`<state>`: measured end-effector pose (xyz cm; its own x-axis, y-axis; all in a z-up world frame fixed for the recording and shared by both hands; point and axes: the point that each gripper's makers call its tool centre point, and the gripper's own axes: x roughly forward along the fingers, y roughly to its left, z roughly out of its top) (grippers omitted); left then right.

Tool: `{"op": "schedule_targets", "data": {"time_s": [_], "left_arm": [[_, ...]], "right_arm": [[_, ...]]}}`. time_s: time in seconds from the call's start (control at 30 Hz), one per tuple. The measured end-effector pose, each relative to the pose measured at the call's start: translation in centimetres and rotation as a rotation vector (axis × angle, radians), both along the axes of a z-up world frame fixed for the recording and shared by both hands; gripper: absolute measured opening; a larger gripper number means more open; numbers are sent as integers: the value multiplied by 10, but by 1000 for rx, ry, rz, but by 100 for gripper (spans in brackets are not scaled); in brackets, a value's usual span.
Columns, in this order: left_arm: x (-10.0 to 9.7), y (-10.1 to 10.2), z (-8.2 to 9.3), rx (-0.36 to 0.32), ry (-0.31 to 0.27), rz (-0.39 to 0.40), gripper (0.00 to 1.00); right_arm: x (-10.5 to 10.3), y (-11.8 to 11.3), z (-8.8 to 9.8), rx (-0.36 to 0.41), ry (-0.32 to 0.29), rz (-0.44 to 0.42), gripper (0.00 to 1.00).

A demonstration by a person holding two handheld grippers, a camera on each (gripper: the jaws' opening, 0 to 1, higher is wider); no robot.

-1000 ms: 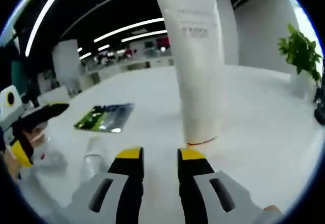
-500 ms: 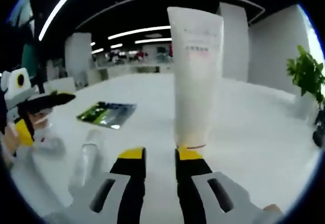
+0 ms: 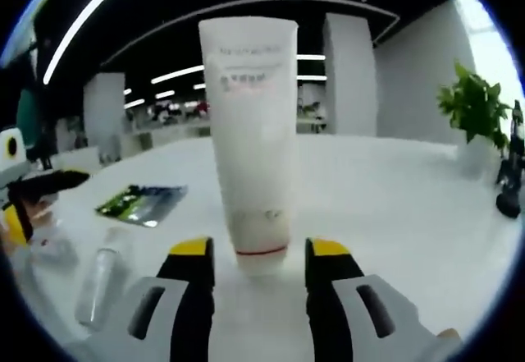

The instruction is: Arrange the skincare products in the storage area until every visible bottle or jar stands upright without overlapping.

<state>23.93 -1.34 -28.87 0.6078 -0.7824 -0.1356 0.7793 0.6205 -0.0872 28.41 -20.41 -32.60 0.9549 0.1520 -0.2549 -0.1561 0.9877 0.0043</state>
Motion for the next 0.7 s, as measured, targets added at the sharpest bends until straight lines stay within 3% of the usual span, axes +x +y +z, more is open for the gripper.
{"op": "schedule_targets", "data": {"time_s": [0.1,0.23,0.5,0.7], "left_arm": [[1,0,-1,2,0,0,100],[1,0,-1,4,-2,1,100],[1,0,-1,-1,3,2,100],[-2,1,-1,-3,4,6,100]], "right_arm": [[3,2,-4,-7,-11,2,40],[8,4,-11,-56,-18,-2,28],[23,4,-10,-85,-33,-14,27],[25,0,-9,-112,0,-72,27]]}}
